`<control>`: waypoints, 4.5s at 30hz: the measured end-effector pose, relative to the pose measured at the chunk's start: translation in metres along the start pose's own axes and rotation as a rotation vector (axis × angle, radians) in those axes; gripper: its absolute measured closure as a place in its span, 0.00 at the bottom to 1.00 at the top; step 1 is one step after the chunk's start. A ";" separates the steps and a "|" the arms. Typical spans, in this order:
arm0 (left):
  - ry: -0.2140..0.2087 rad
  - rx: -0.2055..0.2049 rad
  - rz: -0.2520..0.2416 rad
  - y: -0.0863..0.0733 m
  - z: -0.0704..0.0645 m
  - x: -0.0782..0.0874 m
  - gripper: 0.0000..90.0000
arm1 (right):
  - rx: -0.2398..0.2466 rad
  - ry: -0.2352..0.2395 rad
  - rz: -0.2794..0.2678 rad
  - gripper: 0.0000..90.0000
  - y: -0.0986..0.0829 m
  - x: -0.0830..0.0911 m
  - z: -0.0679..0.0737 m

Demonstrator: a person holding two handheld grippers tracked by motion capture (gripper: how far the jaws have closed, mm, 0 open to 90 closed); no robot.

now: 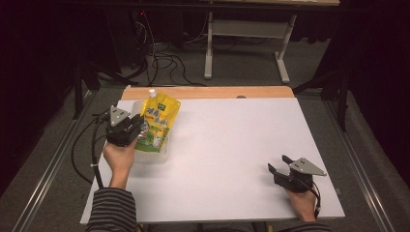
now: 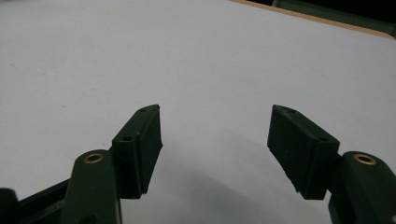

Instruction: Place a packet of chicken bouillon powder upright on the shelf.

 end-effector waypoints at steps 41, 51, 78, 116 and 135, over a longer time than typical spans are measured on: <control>-0.073 0.004 0.028 -0.018 -0.015 0.000 0.91 | 0.007 -0.014 0.014 0.40 -0.001 -0.001 0.000; -0.079 -0.007 0.062 -0.022 -0.020 0.004 0.88 | 0.001 -0.013 0.009 0.39 0.000 0.000 0.000; -0.058 -0.066 0.127 -0.040 -0.017 0.014 1.00 | 0.005 -0.014 0.010 0.39 0.000 -0.001 0.000; -0.062 0.099 0.085 -0.075 -0.004 0.029 0.64 | 0.004 -0.015 0.013 0.40 -0.001 -0.001 0.000; -0.029 0.156 0.010 -0.079 -0.007 0.058 0.50 | 0.007 -0.016 0.016 0.40 -0.001 -0.001 0.000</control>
Point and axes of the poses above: each handheld gripper's, and its own axes: x roughly backward along the jaws, y roughly out of its top, z roughly to its left, the point moved 8 cm from there along -x, roughly forward along the jaws, and after that the axes turned 4 degrees about -x, right-handed, at the moved point
